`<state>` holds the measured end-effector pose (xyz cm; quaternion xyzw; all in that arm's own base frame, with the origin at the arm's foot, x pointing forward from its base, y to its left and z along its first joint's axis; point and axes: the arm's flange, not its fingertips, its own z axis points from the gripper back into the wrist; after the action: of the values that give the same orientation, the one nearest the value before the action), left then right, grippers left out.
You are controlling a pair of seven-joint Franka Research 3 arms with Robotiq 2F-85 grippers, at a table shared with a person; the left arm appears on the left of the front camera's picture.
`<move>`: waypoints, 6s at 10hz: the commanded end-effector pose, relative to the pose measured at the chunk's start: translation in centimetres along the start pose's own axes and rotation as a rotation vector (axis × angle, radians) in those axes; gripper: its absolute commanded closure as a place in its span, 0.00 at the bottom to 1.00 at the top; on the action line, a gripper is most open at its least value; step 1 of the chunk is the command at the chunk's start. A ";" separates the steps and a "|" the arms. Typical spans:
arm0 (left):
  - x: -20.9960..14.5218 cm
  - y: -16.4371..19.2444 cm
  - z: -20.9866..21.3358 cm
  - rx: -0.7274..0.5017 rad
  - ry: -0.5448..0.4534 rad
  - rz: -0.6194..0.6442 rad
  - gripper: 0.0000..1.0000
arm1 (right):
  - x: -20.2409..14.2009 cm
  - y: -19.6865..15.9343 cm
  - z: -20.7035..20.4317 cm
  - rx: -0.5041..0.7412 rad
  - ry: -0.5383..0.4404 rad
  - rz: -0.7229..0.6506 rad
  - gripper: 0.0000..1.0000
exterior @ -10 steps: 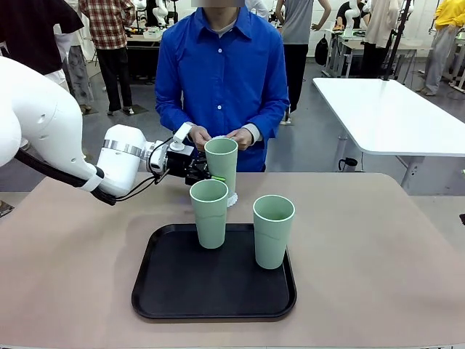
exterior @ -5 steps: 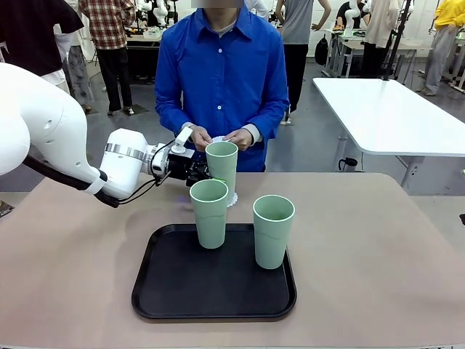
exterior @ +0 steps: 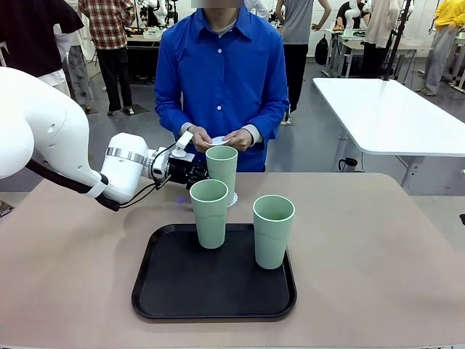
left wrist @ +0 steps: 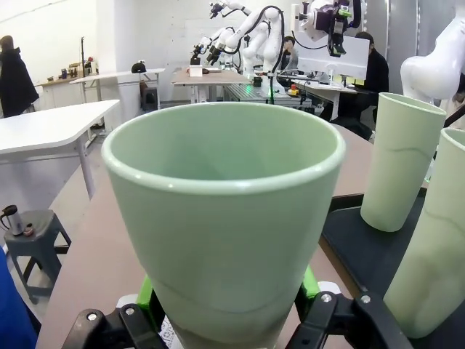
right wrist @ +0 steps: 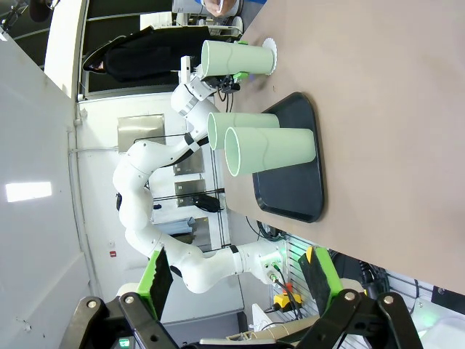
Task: Place coasters on the table and set cups on them.
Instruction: Pick up one Reusable plastic cup and place it on a coaster set by the human.
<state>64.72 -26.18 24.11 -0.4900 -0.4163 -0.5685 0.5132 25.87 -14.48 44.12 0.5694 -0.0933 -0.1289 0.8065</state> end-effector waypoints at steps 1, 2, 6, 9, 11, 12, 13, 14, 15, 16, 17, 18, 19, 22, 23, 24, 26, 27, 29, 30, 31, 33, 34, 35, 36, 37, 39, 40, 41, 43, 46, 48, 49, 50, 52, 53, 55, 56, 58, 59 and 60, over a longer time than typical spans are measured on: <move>0.3 0.7 -0.2 -0.008 0.010 -0.001 0.15 | 0.2 0.0 0.0 0.018 -0.003 0.002 0.00; 0.2 0.7 0.0 -0.011 0.013 -0.006 0.15 | 0.2 0.0 0.0 0.018 -0.003 0.002 0.00; -0.1 0.8 -0.1 -0.021 0.017 -0.018 0.00 | 0.2 0.0 0.0 0.018 -0.003 0.002 0.00; -0.2 0.9 0.0 -0.034 0.016 -0.015 0.00 | 0.2 0.0 0.0 0.018 -0.003 0.002 0.00; -0.1 0.9 0.1 -0.042 0.010 -0.013 0.00 | 0.2 0.0 0.0 0.018 -0.003 0.002 0.00; -0.1 0.8 0.2 -0.045 0.012 -0.013 0.00 | 0.2 0.0 0.0 0.018 -0.003 0.002 0.00; -0.1 0.8 0.3 -0.054 0.016 -0.012 0.00 | 0.2 0.0 0.0 0.018 -0.003 0.002 0.00; 0.0 0.8 0.4 -0.069 0.025 -0.019 0.00 | 0.2 0.0 0.0 0.018 -0.003 0.002 0.00; 0.0 0.7 0.6 -0.083 0.034 -0.016 0.00 | 0.2 0.0 0.0 0.018 -0.003 0.002 0.00; 0.0 0.7 0.7 -0.092 0.041 -0.012 0.00 | 0.2 0.0 0.0 0.018 -0.003 0.002 0.00; 0.1 0.7 0.9 -0.094 0.044 -0.012 0.00 | 0.2 0.0 0.0 0.018 -0.003 0.002 0.00; 0.1 0.8 1.2 -0.096 0.049 -0.014 0.00 | 0.2 0.0 0.0 0.018 -0.003 0.002 0.00; 0.1 0.8 1.5 -0.098 0.048 -0.010 0.00 | 0.2 0.0 0.0 0.018 -0.003 0.002 0.00; 0.2 0.8 1.7 -0.048 0.061 -0.016 0.00 | 0.2 0.0 0.0 0.018 -0.003 0.002 0.00; 0.2 0.8 1.6 -0.033 0.064 -0.021 0.00 | 0.2 0.0 0.0 0.018 -0.003 0.002 0.00; 0.1 0.8 1.6 0.005 0.069 -0.025 0.00 | 0.2 0.0 0.0 0.018 -0.003 0.002 0.00; 0.1 0.9 1.7 0.033 0.074 -0.023 0.00 | 0.2 0.0 0.0 0.018 -0.003 0.002 0.00; 0.2 0.8 1.8 0.025 0.076 -0.020 0.00 | 0.2 0.0 0.0 0.018 -0.003 0.002 0.00; 0.4 0.6 2.1 0.010 0.083 -0.020 0.00 | 0.2 0.0 0.0 0.018 -0.003 0.002 0.00; 0.4 0.5 2.4 0.005 0.086 -0.018 0.00 | 0.2 0.0 0.0 0.018 -0.003 0.002 0.00; 0.4 0.3 2.5 -0.003 0.087 -0.016 0.00 | 0.2 0.0 0.0 0.018 -0.003 0.002 0.00; 0.4 0.2 2.7 -0.016 0.088 -0.010 0.00 | 0.2 0.0 0.0 0.018 -0.003 0.002 0.00; 0.4 0.1 2.9 -0.031 0.089 -0.003 0.00 | 0.2 0.0 0.0 0.018 -0.003 0.002 0.00; 0.5 -0.1 3.0 -0.045 0.091 0.002 0.00 | 0.2 0.0 0.0 0.018 -0.003 0.002 0.00; 0.5 -0.2 3.2 -0.053 0.092 0.005 0.00 | 0.2 0.0 0.0 0.018 -0.003 0.002 0.00; 0.5 -0.3 3.4 -0.067 0.089 0.016 0.00 | 0.2 0.0 0.0 0.018 -0.003 0.002 0.00; 0.4 -0.4 3.6 -0.087 0.097 0.020 0.00 | 0.2 0.0 0.0 0.018 -0.003 0.002 0.00; 0.4 -0.4 3.7 -0.086 0.098 0.018 0.00 | 0.2 0.0 0.0 0.018 -0.003 0.002 0.00; 0.4 -0.4 3.9 -0.084 0.099 0.016 0.00 | 0.2 0.0 0.0 0.018 -0.003 0.002 0.00; 0.7 -0.5 4.9 -0.071 0.099 0.004 0.00 | 0.2 0.0 0.0 0.018 -0.003 0.002 0.00; 1.3 -1.0 7.2 -0.055 0.127 -0.007 0.00 | 0.2 0.0 0.0 0.018 -0.003 0.002 0.00; 3.6 -2.8 8.9 -0.061 0.195 0.026 0.00 | 0.2 0.0 0.0 0.018 -0.003 0.002 0.00; 6.2 -4.5 9.2 -0.042 0.297 0.076 0.00 | 0.2 0.0 0.0 0.018 -0.003 0.002 0.00; 9.0 -6.0 9.7 -0.009 0.417 0.123 0.00 | 0.2 0.0 0.0 0.018 -0.003 0.002 0.00; 14.1 -8.1 11.1 0.099 0.634 0.234 0.00 | 0.2 0.0 0.0 0.018 -0.003 0.002 0.00; 15.9 -8.6 11.3 0.106 0.703 0.285 0.00 | 0.2 0.0 0.0 0.018 -0.003 0.002 0.00; 19.2 -10.4 10.6 0.125 0.836 0.330 0.00 | 0.2 0.0 0.0 0.018 -0.003 0.002 0.00; 20.8 -11.5 10.2 0.167 0.895 0.370 0.00 | 0.2 0.0 0.0 0.018 -0.003 0.002 0.00; 22.2 -12.9 8.8 0.198 0.967 0.424 0.00 | 0.2 0.0 0.0 0.018 -0.003 0.002 0.00; 22.7 -13.4 8.0 0.224 0.998 0.421 0.00 | 0.2 0.0 0.0 0.018 -0.003 0.002 0.00; 22.8 -13.9 7.4 0.289 1.046 0.412 0.00 | 0.2 0.0 0.0 0.018 -0.003 0.002 0.00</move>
<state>52.85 -20.89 48.40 -0.1773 -0.0795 -0.5694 0.7988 25.88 -14.47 44.10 0.5693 -0.0929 -0.1290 0.8066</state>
